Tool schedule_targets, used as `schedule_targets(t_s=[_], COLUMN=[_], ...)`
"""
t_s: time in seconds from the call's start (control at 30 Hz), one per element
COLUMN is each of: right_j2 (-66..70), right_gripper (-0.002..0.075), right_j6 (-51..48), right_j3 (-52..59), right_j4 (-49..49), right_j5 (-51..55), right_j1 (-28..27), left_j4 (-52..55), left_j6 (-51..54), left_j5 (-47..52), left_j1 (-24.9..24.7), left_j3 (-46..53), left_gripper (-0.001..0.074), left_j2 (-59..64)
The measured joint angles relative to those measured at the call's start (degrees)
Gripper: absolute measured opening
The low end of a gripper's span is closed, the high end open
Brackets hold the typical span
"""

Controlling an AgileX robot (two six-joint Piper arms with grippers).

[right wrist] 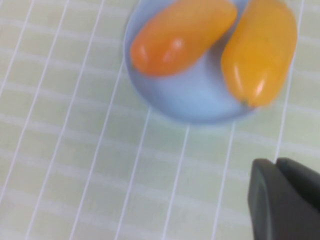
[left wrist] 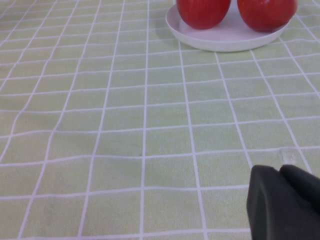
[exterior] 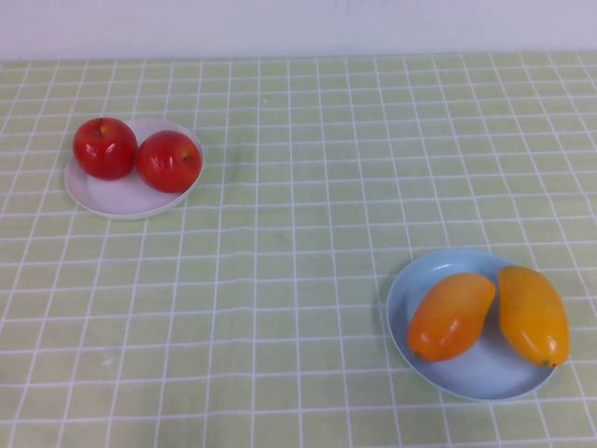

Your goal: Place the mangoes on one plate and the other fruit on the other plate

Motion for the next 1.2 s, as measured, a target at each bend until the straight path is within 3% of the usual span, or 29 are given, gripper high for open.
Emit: schedule_targets(t_s=[0.13, 0.33, 0.5, 0.83, 1.2], right_j2=[-2.5, -12.2, -21.8, -37.2, -38.3], right_gripper=[-0.0015, -0.0015, -0.0015, -0.0015, -0.0015], right_j6=[-0.3, -1.0, -1.0, -1.1, -2.1], right_j3=[10.1, 27.5, 38.4, 43.0, 43.0], right_j4=[-1.0, -1.5, -1.7, -1.7, -2.2], right_j5=[-19.1, -46.1, -57.9, -55.7, -46.6], right_j1=[-2.5, -14.5, -20.2, -22.8, -22.8], left_j4=[0.0, 0.0, 0.0, 0.0, 0.0], left_j6=[0.0, 0.0, 0.0, 0.0, 0.0], left_j5=[0.0, 0.0, 0.0, 0.0, 0.0], left_j1=[0.0, 0.0, 0.0, 0.0, 0.0], left_j3=[0.0, 0.0, 0.0, 0.0, 0.0], left_gripper=[0.0002, 0.0002, 0.0002, 0.0002, 0.0002], left_j2=[0.0, 0.0, 0.0, 0.0, 0.0])
